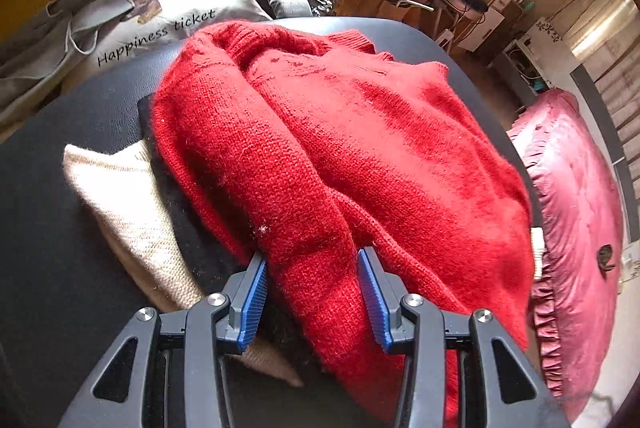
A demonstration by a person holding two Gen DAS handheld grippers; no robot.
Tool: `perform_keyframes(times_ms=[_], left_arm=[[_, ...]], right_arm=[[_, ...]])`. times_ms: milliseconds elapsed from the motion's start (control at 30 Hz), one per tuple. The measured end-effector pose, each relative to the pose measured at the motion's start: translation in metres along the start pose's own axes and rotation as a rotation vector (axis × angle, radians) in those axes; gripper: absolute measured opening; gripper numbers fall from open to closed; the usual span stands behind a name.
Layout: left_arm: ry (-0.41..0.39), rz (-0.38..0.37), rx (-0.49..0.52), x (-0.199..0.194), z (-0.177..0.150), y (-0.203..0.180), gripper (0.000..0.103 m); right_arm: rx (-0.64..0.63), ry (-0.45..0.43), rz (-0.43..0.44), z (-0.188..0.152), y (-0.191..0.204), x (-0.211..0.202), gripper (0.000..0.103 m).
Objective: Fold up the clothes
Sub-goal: 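Grasp the red sweater with the left gripper and lift it off the pile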
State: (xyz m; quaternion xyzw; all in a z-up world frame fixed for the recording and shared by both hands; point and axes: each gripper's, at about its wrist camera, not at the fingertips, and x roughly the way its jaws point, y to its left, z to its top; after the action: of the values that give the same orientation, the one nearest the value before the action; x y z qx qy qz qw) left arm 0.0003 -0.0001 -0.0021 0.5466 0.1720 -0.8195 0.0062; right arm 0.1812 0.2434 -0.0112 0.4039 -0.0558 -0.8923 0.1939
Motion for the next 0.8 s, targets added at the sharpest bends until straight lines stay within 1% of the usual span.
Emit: perform_keyframes(times_ms=[67,133,167,200,300,367,433,467,567,600,667,733,800], left_arm=[[0.005,-0.003,0.023,0.004,-0.001,0.003,0.043],[0.004,-0.034,0.044,0.004,-0.002,0.008,0.027],[-0.001,-0.054,0.046,0.004,-0.002,0.013,0.014],[-0.014,-0.083,0.033,0.001,-0.003,0.019,0.013],[-0.071,-0.176,-0.013,-0.017,-0.011,0.04,0.011],[-0.125,-0.229,-0.025,-0.044,-0.027,0.036,0.011],[-0.165,-0.253,-0.031,-0.068,-0.038,0.048,0.011],[-0.182,-0.263,-0.033,-0.078,-0.043,0.055,0.011],[-0.224,-0.298,-0.059,-0.093,-0.062,0.078,0.011],[-0.23,-0.304,-0.078,-0.099,-0.072,0.087,0.011],[-0.221,-0.299,-0.117,-0.116,-0.096,0.113,0.01],[-0.231,-0.294,-0.154,-0.125,-0.126,0.144,0.01],[-0.232,-0.255,-0.169,-0.137,-0.153,0.172,0.01]], right_arm=[[0.035,-0.033,0.023,0.011,-0.008,-0.005,0.103],[0.071,-0.065,0.045,0.022,-0.017,-0.01,0.103],[0.089,-0.081,0.056,0.028,-0.021,-0.012,0.103],[0.107,-0.096,0.069,0.033,-0.025,-0.014,0.103],[0.194,-0.077,0.141,0.053,-0.036,0.008,0.103],[0.252,-0.064,0.19,0.066,-0.042,0.023,0.103],[0.307,-0.027,0.261,0.07,-0.04,0.04,0.103],[0.321,-0.006,0.326,0.071,-0.033,0.047,0.103],[0.345,0.043,0.644,0.066,0.002,0.057,0.103],[0.338,0.092,0.758,0.059,0.022,0.064,0.103],[0.324,0.154,0.785,0.044,0.052,0.073,0.103],[0.269,0.234,0.805,0.023,0.083,0.081,0.103],[0.229,0.315,0.807,-0.003,0.111,0.087,0.103]])
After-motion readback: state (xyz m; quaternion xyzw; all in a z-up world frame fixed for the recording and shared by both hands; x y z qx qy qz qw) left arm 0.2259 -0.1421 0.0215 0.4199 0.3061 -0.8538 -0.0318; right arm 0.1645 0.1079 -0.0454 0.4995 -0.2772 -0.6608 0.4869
